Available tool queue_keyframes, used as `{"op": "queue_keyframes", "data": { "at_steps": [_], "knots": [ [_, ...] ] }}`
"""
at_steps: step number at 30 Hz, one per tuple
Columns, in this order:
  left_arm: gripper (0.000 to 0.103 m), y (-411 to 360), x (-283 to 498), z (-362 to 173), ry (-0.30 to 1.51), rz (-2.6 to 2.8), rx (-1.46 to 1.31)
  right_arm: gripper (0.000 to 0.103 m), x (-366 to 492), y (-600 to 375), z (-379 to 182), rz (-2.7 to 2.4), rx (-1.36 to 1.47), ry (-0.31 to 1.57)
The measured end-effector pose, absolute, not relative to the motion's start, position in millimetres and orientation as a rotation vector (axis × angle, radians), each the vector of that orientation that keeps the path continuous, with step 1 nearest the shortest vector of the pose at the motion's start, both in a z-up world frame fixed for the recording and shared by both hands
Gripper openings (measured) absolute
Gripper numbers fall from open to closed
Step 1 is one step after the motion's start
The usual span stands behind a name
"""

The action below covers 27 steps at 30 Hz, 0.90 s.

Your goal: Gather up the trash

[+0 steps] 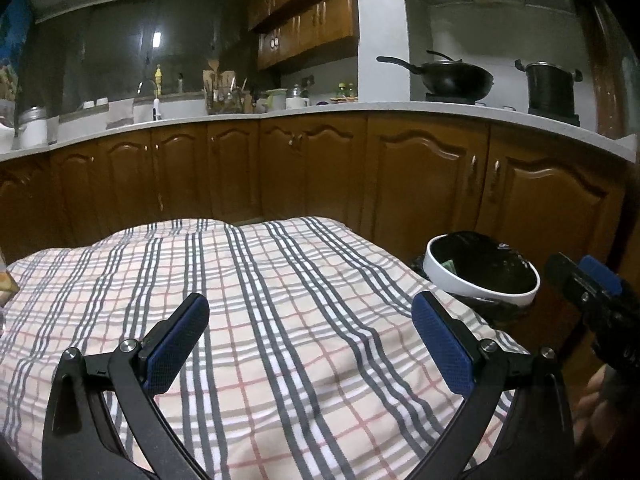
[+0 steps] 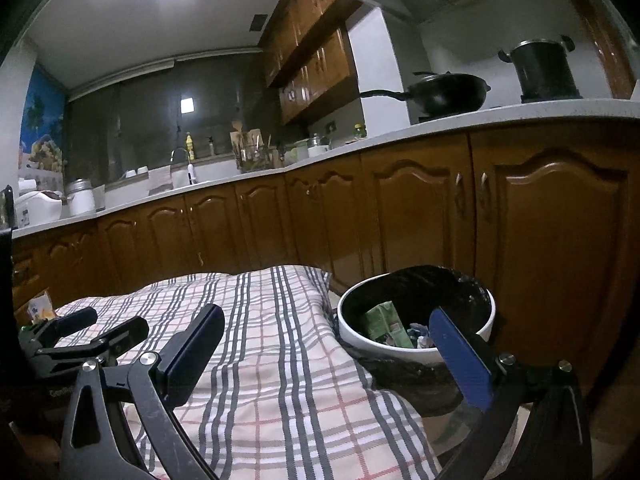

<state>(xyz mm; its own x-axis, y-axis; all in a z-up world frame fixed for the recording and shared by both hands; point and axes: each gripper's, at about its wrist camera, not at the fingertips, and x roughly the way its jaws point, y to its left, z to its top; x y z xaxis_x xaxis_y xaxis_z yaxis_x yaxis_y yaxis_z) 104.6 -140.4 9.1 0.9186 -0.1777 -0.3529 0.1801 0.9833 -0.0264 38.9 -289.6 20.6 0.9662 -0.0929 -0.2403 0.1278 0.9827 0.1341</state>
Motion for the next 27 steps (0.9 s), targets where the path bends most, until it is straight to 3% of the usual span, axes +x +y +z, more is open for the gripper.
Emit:
{"op": "queue_keyframes", "data": {
  "at_steps": [27],
  "knots": [
    [0.103, -144.5, 95.0, 13.7, 0.321, -0.14, 0.029, 0.103, 39.0, -285.7, 20.4, -0.103, 0.15, 0.236]
  ]
}}
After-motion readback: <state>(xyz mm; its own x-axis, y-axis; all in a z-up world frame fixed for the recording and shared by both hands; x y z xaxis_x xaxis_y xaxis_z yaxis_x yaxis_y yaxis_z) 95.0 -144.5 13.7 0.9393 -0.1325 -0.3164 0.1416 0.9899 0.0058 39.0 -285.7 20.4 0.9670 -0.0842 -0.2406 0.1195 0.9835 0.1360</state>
